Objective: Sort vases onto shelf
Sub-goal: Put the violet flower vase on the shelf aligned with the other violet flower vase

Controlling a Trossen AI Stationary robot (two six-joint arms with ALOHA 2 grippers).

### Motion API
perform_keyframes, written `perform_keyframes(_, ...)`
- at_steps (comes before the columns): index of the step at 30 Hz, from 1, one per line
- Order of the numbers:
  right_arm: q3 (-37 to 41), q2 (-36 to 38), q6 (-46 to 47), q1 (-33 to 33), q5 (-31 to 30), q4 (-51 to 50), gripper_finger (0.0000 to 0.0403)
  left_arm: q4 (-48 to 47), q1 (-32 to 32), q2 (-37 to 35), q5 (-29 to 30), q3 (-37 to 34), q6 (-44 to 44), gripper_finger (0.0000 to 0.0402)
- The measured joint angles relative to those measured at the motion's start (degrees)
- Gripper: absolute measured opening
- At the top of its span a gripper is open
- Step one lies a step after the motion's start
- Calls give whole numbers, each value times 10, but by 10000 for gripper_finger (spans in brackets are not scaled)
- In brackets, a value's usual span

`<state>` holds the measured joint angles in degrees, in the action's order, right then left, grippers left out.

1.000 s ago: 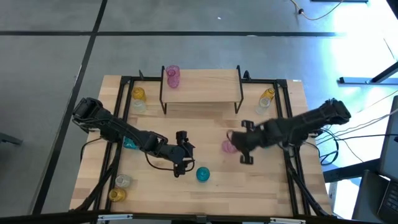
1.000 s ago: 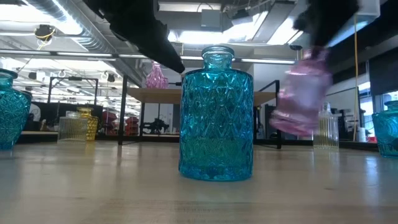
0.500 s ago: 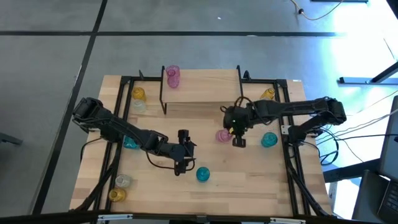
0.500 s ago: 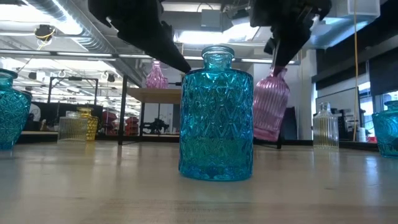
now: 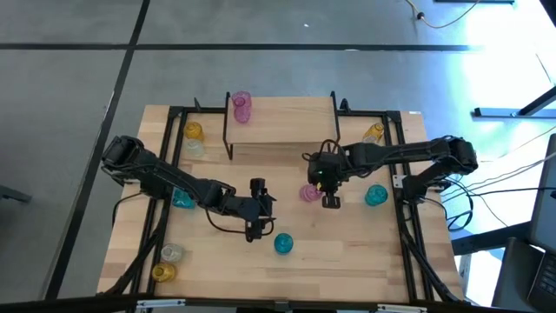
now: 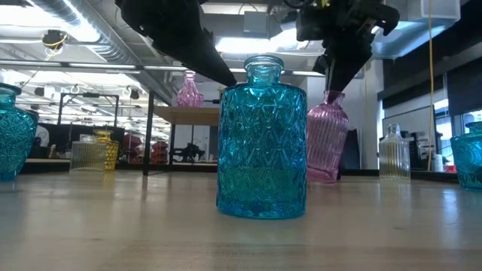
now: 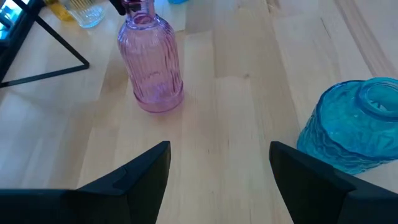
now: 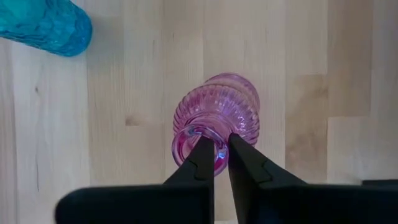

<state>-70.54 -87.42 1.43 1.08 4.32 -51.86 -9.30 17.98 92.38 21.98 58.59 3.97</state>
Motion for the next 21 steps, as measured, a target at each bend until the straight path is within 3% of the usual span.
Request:
perform_keyframes(11,0,-10,-16,0,8,27,128,0,0,0,0,0,0,268)
perform_keyframes(21,0,66,-16,0,6,7,144,23,-6,8,0,0,-1,268)
